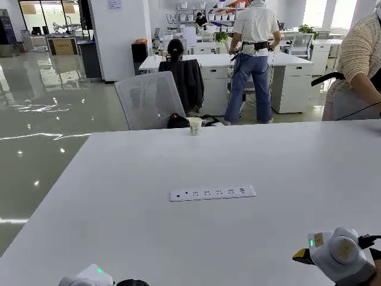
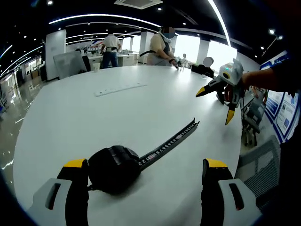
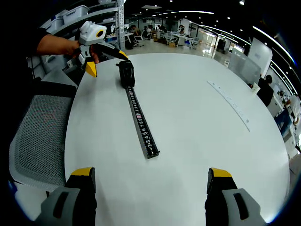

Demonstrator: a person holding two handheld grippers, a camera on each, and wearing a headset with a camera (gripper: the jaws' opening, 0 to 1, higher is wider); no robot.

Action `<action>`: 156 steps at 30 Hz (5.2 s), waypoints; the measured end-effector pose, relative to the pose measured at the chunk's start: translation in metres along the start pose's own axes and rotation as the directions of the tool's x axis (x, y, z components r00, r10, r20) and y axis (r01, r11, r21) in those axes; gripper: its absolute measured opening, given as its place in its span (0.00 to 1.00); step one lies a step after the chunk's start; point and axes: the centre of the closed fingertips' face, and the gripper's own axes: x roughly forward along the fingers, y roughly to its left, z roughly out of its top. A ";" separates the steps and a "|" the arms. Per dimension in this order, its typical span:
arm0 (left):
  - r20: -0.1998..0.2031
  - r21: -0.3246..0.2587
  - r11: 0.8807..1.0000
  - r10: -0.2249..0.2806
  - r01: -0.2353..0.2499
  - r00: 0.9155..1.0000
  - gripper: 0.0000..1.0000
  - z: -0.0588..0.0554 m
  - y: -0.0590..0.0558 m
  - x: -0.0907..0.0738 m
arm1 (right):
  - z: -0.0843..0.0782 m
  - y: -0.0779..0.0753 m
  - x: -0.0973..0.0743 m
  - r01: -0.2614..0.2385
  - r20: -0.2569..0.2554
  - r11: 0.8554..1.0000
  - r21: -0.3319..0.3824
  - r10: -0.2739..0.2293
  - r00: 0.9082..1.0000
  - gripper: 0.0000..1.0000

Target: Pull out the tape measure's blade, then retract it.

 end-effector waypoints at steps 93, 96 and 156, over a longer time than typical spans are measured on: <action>0.081 -0.279 0.870 0.443 -0.407 0.893 0.79 -0.014 0.059 0.027 | -0.001 0.001 0.069 -0.185 -0.352 0.967 -0.176 0.114 0.929 0.12; 0.072 -0.278 0.870 0.442 -0.408 0.894 0.75 -0.013 0.059 0.030 | -0.001 0.000 0.070 -0.186 -0.358 0.967 -0.172 0.114 0.927 0.11; -0.084 -0.308 0.855 0.414 -0.418 0.907 0.62 -0.028 0.065 0.035 | 0.002 0.001 0.072 -0.133 -0.345 0.984 -0.115 0.086 0.935 0.11</action>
